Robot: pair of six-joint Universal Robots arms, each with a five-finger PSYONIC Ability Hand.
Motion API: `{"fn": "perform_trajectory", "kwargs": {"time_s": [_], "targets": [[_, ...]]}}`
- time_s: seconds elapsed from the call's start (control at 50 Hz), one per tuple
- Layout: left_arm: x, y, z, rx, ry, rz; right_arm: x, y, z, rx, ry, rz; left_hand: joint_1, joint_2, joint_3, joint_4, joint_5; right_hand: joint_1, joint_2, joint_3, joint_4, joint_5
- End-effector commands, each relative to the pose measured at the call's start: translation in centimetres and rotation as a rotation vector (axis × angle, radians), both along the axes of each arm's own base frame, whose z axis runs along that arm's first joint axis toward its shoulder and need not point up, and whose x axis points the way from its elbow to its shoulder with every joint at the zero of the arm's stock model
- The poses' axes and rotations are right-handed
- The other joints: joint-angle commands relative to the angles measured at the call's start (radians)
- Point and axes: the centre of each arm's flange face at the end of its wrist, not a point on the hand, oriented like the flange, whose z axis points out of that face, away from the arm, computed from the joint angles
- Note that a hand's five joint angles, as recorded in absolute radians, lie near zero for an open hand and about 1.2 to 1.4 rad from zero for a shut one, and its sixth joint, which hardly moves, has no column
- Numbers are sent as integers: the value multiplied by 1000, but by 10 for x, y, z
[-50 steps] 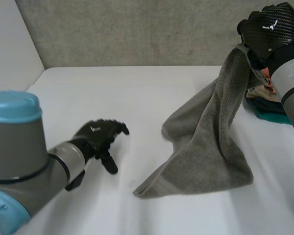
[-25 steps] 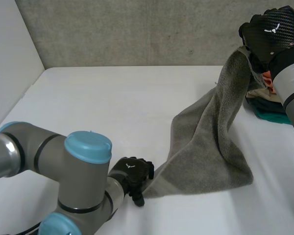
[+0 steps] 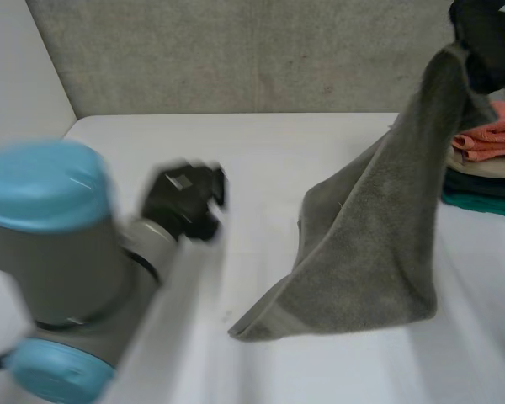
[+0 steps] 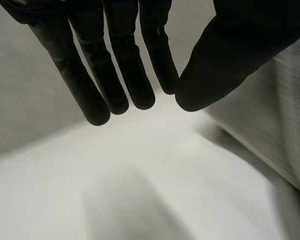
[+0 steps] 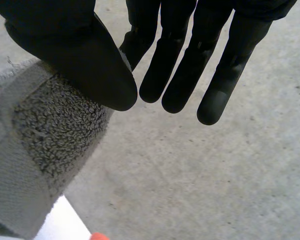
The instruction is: Fold the laundry.
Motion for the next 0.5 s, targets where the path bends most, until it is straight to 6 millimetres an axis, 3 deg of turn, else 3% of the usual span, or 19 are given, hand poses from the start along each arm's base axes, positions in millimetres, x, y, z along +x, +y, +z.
{"fn": "perform_trajectory", "kwargs": {"time_s": [0.02,0.06,0.1,0.14,0.2,0.22,0.24,0.26,0.3,0.38,0.5], "targets": [[60,-13,87,-233,122,166,-21,10,31,26,24,-34,543,199,470,200,208,243,211,205,195,202],[73,-10,108,-303,139,178,-26,11,34,47,49,-32,543,199,470,200,208,243,211,205,195,202],[79,-9,112,-318,139,170,-28,12,33,70,63,-22,543,199,470,200,208,243,211,205,195,202],[82,-10,102,-297,122,140,-29,12,29,93,73,-13,543,199,470,200,208,243,211,205,195,202],[78,-7,67,-191,83,64,-29,11,18,130,77,-4,543,199,470,200,208,243,211,205,195,202],[74,-6,46,-123,66,23,-28,12,11,152,78,3,61,-283,-12,-282,-274,243,211,205,195,202],[69,-5,33,-79,58,-3,-28,12,8,162,78,4,-191,-535,-264,-534,-526,243,211,205,195,202],[65,-6,20,-37,47,-24,-28,13,6,168,78,4,-292,-636,-365,-636,-627,243,211,205,195,202],[45,2,-15,85,23,-100,-26,13,0,183,85,8,-299,-643,-372,-642,-634,243,211,205,195,202],[13,25,-61,230,-31,-197,-26,12,-5,199,82,10,-293,-637,-366,-637,-628,243,211,205,195,202],[2,24,-97,283,-92,-145,-27,8,-7,174,75,-3,-287,-631,-360,-631,-622,243,211,205,195,202]]}}
